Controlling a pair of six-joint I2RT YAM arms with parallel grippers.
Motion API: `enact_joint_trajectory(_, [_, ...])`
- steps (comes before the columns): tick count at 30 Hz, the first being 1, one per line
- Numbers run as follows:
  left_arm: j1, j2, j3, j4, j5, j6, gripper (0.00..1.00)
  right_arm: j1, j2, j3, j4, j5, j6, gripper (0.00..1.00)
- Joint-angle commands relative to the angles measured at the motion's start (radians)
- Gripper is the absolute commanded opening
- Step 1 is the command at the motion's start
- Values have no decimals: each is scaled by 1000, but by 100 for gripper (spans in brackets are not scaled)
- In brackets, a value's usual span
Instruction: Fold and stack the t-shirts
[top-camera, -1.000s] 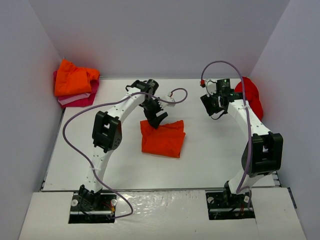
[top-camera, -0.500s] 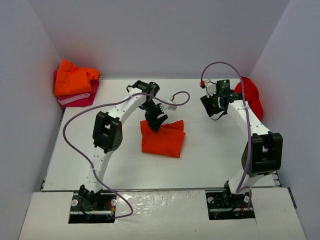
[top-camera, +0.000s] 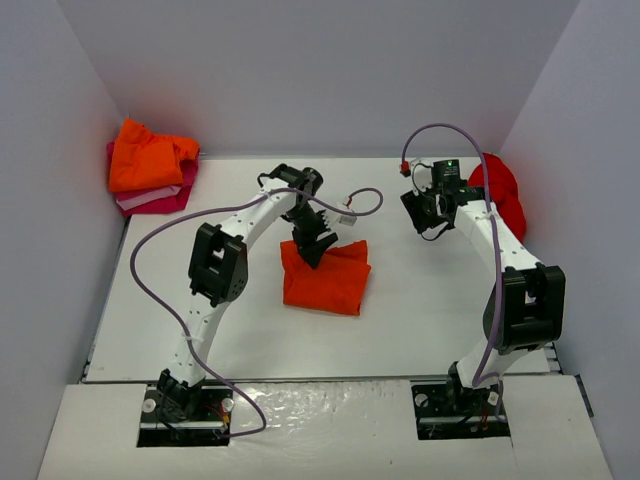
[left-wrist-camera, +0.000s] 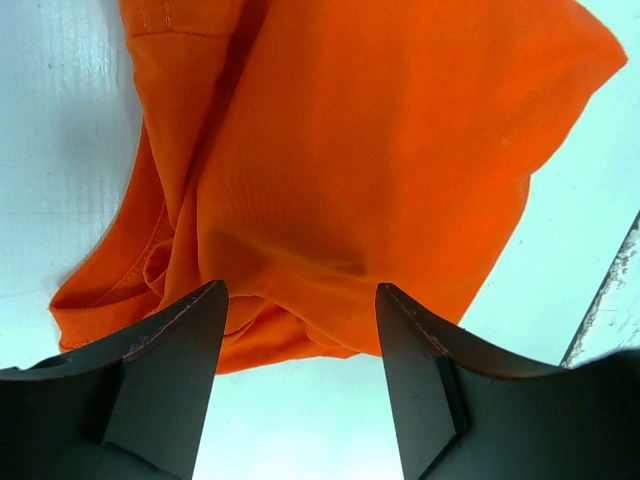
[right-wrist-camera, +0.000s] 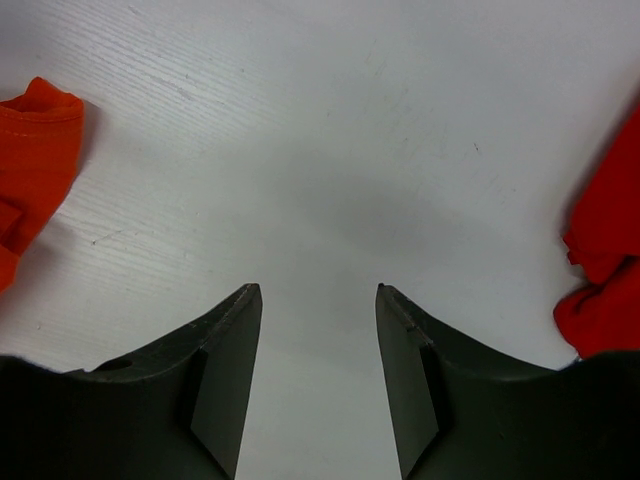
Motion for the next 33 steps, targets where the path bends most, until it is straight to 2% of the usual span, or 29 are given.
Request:
enact_joint_trajectory(1, [-3, -12, 37, -2, -7, 23, 57, 0, -5, -3, 31, 19, 4, 47])
enact_joint_trajectory(20, [4, 12, 32, 49, -92, 12, 57, 0, -5, -18, 42, 28, 1, 47])
enact_joint_trajectory(25, [11, 58, 77, 22, -84, 19, 56, 0, -11, -17, 42, 30, -2, 47])
enact_joint_trajectory(26, [11, 64, 88, 16, -79, 21, 53, 0, -11, -17, 42, 32, -2, 47])
enact_joint_trajectory(31, [8, 81, 99, 14, -43, 21, 6, 0, -3, -17, 45, 34, -4, 47])
enact_joint_trajectory(33, [8, 78, 95, 13, -36, 24, 0, 0, 0, -14, 45, 33, -5, 47])
